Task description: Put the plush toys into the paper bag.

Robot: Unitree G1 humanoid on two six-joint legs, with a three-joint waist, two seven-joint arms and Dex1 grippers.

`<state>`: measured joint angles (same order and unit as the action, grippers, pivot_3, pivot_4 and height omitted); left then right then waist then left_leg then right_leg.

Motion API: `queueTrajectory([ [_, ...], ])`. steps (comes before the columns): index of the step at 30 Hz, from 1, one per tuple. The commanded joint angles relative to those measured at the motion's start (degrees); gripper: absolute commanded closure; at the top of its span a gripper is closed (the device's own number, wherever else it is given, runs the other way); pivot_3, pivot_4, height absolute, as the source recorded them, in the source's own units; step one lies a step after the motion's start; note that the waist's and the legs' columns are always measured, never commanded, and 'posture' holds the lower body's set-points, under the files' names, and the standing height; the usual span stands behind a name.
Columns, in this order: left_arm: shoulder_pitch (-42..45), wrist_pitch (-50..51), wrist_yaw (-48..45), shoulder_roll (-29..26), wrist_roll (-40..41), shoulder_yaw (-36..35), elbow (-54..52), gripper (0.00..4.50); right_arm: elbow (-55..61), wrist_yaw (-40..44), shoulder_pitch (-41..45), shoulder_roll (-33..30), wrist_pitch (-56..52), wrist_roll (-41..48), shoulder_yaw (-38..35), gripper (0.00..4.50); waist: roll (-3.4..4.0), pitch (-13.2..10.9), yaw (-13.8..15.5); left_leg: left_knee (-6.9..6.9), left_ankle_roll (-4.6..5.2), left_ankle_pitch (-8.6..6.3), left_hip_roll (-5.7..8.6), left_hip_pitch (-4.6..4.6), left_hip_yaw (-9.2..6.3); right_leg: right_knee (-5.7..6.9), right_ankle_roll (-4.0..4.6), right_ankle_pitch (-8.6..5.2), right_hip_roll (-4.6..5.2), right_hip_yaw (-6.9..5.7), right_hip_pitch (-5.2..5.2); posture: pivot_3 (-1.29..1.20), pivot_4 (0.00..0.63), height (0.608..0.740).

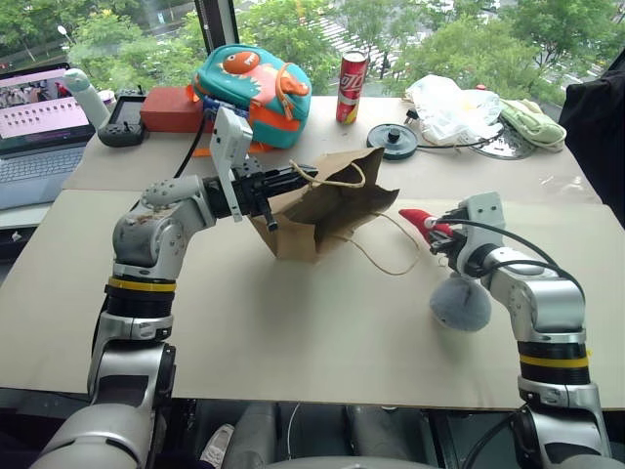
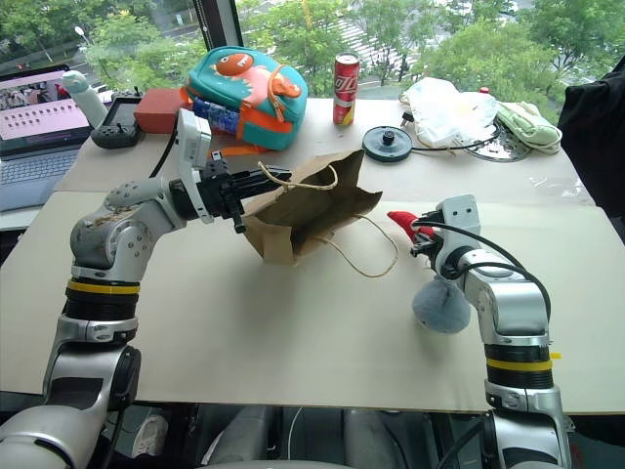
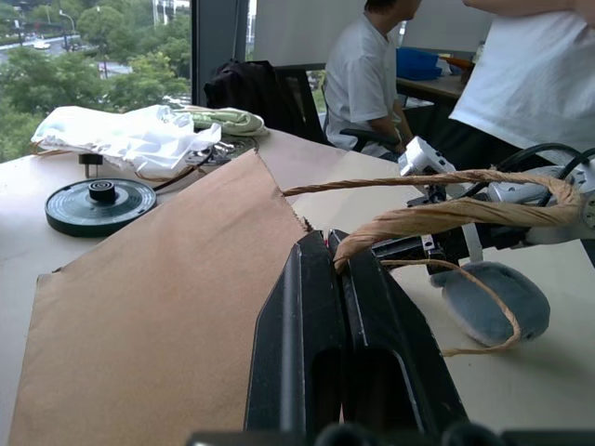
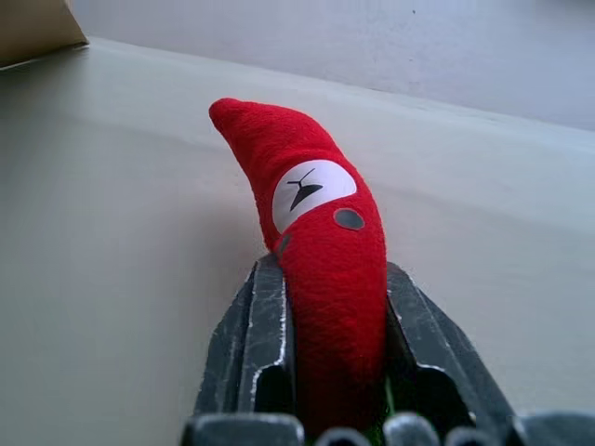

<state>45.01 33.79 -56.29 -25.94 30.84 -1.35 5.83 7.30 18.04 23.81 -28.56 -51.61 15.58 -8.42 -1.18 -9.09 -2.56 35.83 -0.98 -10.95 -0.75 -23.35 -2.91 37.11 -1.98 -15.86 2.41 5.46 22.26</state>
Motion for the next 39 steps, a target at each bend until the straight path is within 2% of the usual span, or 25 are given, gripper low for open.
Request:
queueTrajectory([
  [1, 1.9, -0.9, -0.5, -0.2, 0.2, -0.4, -0.5, 4.5, 5.2, -0.6, -0.3, -0.6, -1.3, 1.1, -2.9, 4.29, 0.0, 0.0, 0.0, 0.0, 0.0, 0.0, 0.0, 0.0, 0.0, 0.0, 0.0, 0.0, 0.0, 0.0, 0.0, 0.0, 0.15, 0.739],
  [3, 1.9, -0.8, -0.6, -0.1, 0.3, -0.4, -0.5, 4.5, 11.6, -0.3, -0.6, -2.1, -4.3, 3.4, -6.6, 4.29, 0.0, 0.0, 0.0, 0.0, 0.0, 0.0, 0.0, -0.01, -0.01, 0.0, 0.0, 0.0, 0.0, 0.0, 0.0, 0.0, 0.15, 0.739],
  [6, 2.0, -0.9, -0.6, 0.0, 0.2, -0.5, -0.2, 4.5, 23.6, 3.6, 0.3, -5.6, -10.9, 11.2, -12.5, 4.29, 0.11, -0.1, 0.2, 0.01, 0.0, 0.0, 0.02, -0.08, -0.03, 0.0, -0.01, 0.0, 0.02, 0.0, 0.03, 0.0, 0.15, 0.739],
  [10, 2.0, -1.0, -0.6, 0.1, 0.2, -0.5, 0.0, 4.5, 32.1, 6.6, 2.7, -8.3, -19.3, 20.6, -14.5, 4.29, 0.1, -0.1, -0.1, 0.0, 0.01, 0.0, -0.03, -0.03, -0.07, -0.03, -0.01, -0.01, -0.02, -0.06, -0.02, 0.0, 0.15, 0.739],
  [14, 2.0, -1.2, -0.7, 0.2, 0.1, -0.5, 0.3, 4.5, 36.7, 7.4, 4.4, -12.3, -23.5, 23.9, -9.9, 4.29, 0.1, -0.1, 0.0, 0.01, 0.0, 0.0, -0.04, 0.02, -0.06, 0.0, -0.01, -0.01, -0.04, -0.05, -0.05, 0.0, 0.15, 0.739],
  [18, 2.2, -1.2, -0.6, 0.5, 0.1, -0.5, 0.4, 4.5, 37.4, 5.0, 7.5, -11.7, -24.1, 23.0, -1.5, 4.29, 0.1, -0.1, -0.1, 0.04, 0.0, 0.0, -0.03, 0.02, -0.01, -0.02, -0.02, -0.01, -0.03, -0.01, -0.04, 0.0, 0.15, 0.739],
  [24, 2.6, -1.7, -0.9, 0.7, -0.2, -0.3, 1.2, 4.5, 31.6, -0.8, 14.5, -5.1, -22.8, 17.4, 12.0, 4.29, 0.1, -0.1, -0.1, 0.03, 0.0, 0.0, -0.03, -0.03, -0.03, -0.02, -0.02, -0.01, -0.04, -0.02, 0.01, 0.0, 0.15, 0.739],
  [29, 2.9, -1.7, -1.1, 1.1, -0.3, 0.0, 1.4, 4.5, 24.4, -2.9, 20.4, -0.7, -20.5, 12.3, 19.1, 4.29, 0.1, -0.1, 0.0, 0.03, 0.0, 0.0, -0.02, -0.05, -0.06, -0.01, -0.01, -0.01, -0.03, -0.05, 0.04, 0.0, 0.15, 0.739],
  [31, 3.0, -1.8, -1.2, 1.2, -0.3, 0.1, 1.5, 4.5, 21.9, -3.3, 21.4, 0.6, -18.6, 10.7, 19.4, 3.48, 0.1, -0.1, 0.2, 0.03, 0.0, 0.0, -0.02, -0.06, -0.1, 0.0, -0.01, -0.01, -0.02, -0.09, 0.04, 0.0, 0.15, 0.739],
  [32, 3.0, -1.8, -1.3, 1.2, -0.3, 0.1, 1.6, 4.5, 21.2, -3.2, 21.6, 1.1, -17.9, 10.2, 19.3, 3.27, 0.1, -0.1, 0.2, 0.03, 0.0, 0.0, -0.02, -0.08, -0.1, -0.02, -0.01, -0.01, -0.01, -0.1, 0.04, 0.0, 0.15, 0.739],
  [39, 2.8, -1.8, -1.3, 1.1, -0.3, 0.1, 1.3, 4.5, 20.3, -2.4, 22.6, 2.2, -16.5, 8.1, 18.3, 0.87, 0.1, -0.1, 0.1, 0.0, 0.0, 0.0, 0.0, -0.15, -0.12, 0.0, 0.0, 0.0, 0.02, -0.12, 0.1, 0.0, 0.15, 0.739],
])
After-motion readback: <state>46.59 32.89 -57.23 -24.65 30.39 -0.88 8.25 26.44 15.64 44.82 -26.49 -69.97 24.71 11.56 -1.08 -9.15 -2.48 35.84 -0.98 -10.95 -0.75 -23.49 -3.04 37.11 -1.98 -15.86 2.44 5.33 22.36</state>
